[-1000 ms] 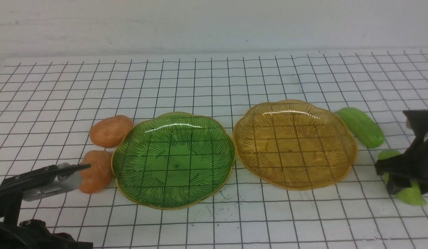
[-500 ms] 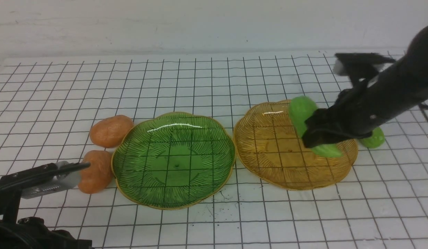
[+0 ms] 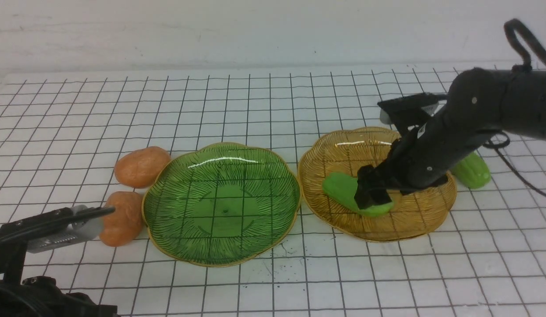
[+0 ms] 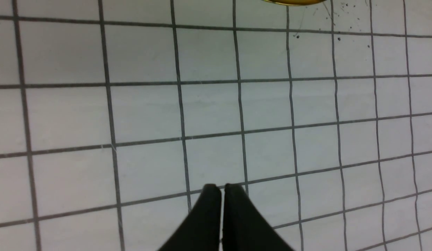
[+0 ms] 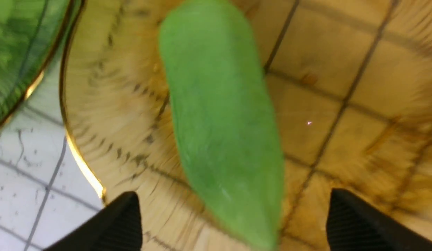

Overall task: Put different types of vegetables on the plate.
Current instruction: 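Put the green cucumber next to the left plate into that plate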

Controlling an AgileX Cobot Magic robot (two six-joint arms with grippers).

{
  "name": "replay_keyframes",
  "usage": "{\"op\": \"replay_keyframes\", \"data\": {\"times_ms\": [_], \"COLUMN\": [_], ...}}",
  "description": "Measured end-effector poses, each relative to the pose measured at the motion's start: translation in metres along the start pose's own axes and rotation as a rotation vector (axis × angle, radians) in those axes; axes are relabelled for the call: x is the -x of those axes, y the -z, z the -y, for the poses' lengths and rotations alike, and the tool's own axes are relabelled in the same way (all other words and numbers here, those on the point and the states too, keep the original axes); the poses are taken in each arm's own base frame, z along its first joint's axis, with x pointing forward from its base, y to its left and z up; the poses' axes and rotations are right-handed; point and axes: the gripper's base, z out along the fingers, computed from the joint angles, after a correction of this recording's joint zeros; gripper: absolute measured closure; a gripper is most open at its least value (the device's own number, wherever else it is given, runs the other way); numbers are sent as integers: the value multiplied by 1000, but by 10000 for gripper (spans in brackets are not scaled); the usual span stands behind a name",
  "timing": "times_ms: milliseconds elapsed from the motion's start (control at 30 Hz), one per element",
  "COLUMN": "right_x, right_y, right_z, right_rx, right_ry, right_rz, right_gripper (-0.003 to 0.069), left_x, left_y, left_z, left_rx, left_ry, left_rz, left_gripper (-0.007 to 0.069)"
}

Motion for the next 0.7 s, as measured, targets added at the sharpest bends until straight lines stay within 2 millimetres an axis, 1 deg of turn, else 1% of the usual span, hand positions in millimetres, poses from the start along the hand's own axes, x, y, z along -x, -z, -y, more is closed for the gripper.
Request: {"op": "replay_keyframes", "data": {"times_ms": [33, 67, 133, 167, 200, 233, 267, 333, 367, 433, 467, 500, 600, 700], "right_x": [2, 11, 21, 22, 30, 31, 33, 33, 29, 22, 21, 15, 5, -3], "right_y": [2, 13, 26, 28, 39, 42, 47, 50, 47, 36, 35, 23, 2, -15], "right_z": [1, 5, 15, 16, 30, 35, 51, 74, 88, 110, 111, 125, 144, 157], "right_rx": [-9, -66, -153, -162, -241, -267, -316, -369, -389, -400, -398, -392, -377, -370], "right_ry": [5, 36, 55, 49, 26, 22, -28, -97, -142, -209, -217, -264, -326, -357], "right_rz": [1, 0, 10, 9, 31, 37, 50, 54, 42, 6, 2, -30, -83, -109], "right_gripper": [-20, -29, -31, -31, -27, -24, -16, -3, 4, 11, 11, 13, 17, 17], "left_x": [0, 0, 0, 0, 0, 0, 0, 0, 0, 0, 0, 0, 0, 0], "left_y": [0, 0, 0, 0, 0, 0, 0, 0, 0, 0, 0, 0, 0, 0], "left_z": [0, 0, 0, 0, 0, 0, 0, 0, 0, 0, 0, 0, 0, 0], "left_rx": [0, 0, 0, 0, 0, 0, 0, 0, 0, 0, 0, 1, 1, 1], "left_ry": [0, 0, 0, 0, 0, 0, 0, 0, 0, 0, 0, -1, 0, 0], "left_rz": [0, 0, 0, 0, 0, 0, 0, 0, 0, 0, 0, 0, 0, 0], "left_gripper": [631, 631, 631, 631, 631, 631, 631, 629, 628, 628, 628, 624, 612, 596]}}
